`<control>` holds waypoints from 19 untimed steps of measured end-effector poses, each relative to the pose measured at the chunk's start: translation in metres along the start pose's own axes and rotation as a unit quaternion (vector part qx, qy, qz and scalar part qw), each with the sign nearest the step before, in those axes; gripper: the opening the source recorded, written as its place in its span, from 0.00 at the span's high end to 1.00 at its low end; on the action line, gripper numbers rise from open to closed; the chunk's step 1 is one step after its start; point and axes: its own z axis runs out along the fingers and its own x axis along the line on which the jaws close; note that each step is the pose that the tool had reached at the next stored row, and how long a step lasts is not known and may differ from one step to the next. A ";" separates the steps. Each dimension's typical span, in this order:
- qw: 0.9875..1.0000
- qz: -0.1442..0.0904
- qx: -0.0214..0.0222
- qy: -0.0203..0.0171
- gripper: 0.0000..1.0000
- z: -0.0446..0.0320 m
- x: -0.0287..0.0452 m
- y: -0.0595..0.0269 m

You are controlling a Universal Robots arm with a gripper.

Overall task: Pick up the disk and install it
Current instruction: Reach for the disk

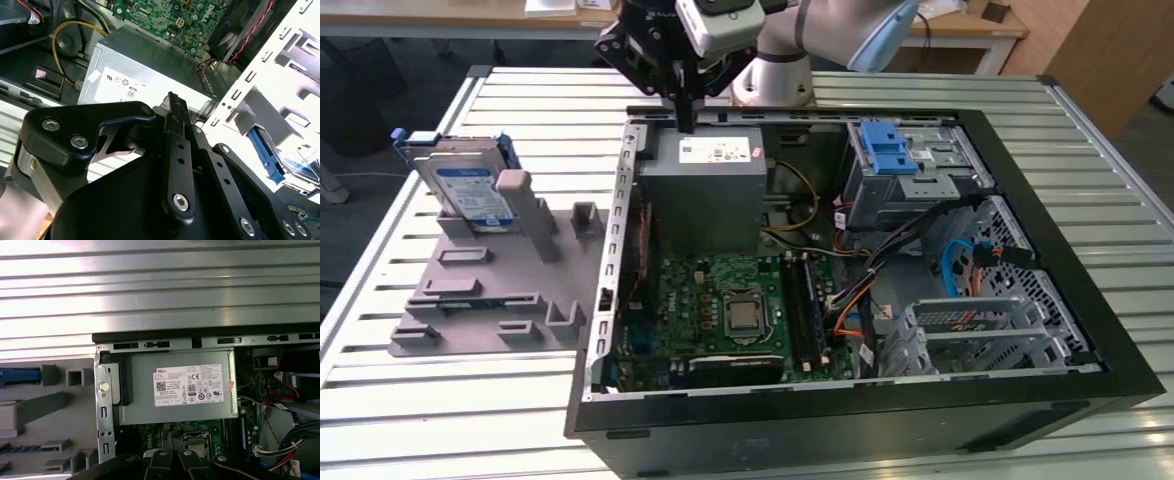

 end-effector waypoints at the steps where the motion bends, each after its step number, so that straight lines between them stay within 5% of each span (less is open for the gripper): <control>1: 1.000 0.000 0.000 0.000 0.89 0.0001 0.0004 0.0000; 19: 1.000 0.000 0.000 0.001 0.89 0.0015 0.0080 -0.0007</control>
